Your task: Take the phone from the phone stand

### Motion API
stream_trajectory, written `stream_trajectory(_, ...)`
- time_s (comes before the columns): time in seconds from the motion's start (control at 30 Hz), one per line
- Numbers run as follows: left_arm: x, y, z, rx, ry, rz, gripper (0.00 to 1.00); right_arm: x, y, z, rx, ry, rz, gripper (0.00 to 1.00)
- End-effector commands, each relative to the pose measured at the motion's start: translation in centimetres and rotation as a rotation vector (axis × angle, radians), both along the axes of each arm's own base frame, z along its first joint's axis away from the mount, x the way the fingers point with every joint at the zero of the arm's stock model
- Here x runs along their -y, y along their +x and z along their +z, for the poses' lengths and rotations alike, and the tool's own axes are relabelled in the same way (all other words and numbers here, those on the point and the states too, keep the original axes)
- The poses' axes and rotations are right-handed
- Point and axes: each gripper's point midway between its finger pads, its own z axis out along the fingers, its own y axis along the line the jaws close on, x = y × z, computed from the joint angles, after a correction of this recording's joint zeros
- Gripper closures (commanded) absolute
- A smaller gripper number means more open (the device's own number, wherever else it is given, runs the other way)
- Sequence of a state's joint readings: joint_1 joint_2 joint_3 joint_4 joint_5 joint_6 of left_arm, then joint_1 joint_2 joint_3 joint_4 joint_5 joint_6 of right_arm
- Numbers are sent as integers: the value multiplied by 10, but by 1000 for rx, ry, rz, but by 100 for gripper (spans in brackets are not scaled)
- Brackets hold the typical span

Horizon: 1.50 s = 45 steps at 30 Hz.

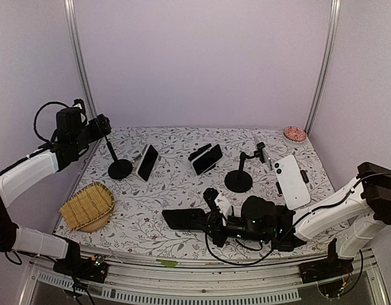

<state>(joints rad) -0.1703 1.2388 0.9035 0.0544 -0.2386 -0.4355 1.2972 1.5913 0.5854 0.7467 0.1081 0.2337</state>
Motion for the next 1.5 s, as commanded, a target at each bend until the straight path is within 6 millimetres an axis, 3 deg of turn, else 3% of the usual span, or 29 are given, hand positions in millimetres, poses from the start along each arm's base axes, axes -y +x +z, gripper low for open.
stream_trajectory(0.0,0,-37,17,-42,-11,-10,5,-28,-2,29,-132,110,-14,100)
stream_trajectory(0.17,15,-84,20,-60,-18,-75,4,-53,14,14,-325,111,-125,100)
stream_trajectory(0.43,65,-156,7,-34,-124,-309,4,-106,10,-15,-589,128,-114,100)
stream_trajectory(0.6,81,-191,0,-11,-191,-441,5,-125,14,-30,-696,159,-148,100)
stream_trajectory(0.73,99,-205,-10,-2,-230,-543,6,-138,20,-37,-779,197,-189,100)
stream_trajectory(0.9,123,-215,-34,-39,-236,-637,8,-137,26,-60,-856,206,-267,100)
stream_trajectory(0.97,130,-218,-33,-33,-235,-661,9,-144,29,-55,-890,239,-279,100)
stream_trajectory(1.1,134,-222,-34,-50,-203,-660,9,-143,29,-67,-951,245,-312,99)
stream_trajectory(1.33,137,-226,-35,-49,-199,-672,9,-137,31,-78,-986,248,-356,82)
stream_trajectory(1.47,137,-227,-35,-48,-199,-673,9,-127,27,-98,-1015,217,-378,70)
